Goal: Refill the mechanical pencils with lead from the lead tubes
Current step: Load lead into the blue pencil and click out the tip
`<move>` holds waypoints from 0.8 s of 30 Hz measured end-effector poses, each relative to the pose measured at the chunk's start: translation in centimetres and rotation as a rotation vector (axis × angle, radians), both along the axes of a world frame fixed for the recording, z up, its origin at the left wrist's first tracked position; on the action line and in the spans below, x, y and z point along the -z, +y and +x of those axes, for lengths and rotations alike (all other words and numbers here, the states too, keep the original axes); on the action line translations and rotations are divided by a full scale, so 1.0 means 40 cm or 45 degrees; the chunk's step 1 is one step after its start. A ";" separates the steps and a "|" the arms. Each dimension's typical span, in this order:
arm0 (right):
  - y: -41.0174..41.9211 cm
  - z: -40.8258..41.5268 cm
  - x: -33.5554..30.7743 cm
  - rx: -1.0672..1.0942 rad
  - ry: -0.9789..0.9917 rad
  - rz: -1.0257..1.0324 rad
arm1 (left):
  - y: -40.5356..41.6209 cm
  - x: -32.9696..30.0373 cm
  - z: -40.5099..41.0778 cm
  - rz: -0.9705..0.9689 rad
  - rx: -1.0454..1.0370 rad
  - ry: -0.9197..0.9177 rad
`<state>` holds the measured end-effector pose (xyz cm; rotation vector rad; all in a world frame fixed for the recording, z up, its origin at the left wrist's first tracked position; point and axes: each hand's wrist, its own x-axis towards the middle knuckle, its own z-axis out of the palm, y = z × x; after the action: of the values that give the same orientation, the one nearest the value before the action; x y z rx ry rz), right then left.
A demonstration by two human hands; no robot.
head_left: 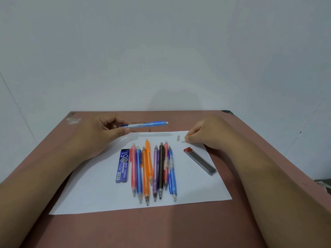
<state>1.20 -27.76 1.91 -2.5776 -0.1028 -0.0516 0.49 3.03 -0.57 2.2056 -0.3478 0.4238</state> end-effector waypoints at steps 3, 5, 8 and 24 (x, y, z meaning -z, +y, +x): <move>-0.003 -0.006 -0.012 -0.007 -0.085 0.030 | -0.002 0.000 0.000 0.001 0.022 -0.022; 0.007 -0.012 -0.013 -0.055 -0.172 0.154 | 0.000 0.002 0.002 -0.014 0.031 0.005; 0.039 -0.021 -0.001 -0.154 -0.295 0.404 | -0.001 0.006 0.005 -0.020 0.034 0.033; 0.069 -0.021 0.010 -0.219 -0.375 0.628 | -0.016 0.003 -0.004 -0.030 0.041 0.034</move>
<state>0.38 -25.00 1.50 -2.0455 -0.3724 -0.3478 0.35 2.40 -0.70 2.1778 -0.3619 0.3792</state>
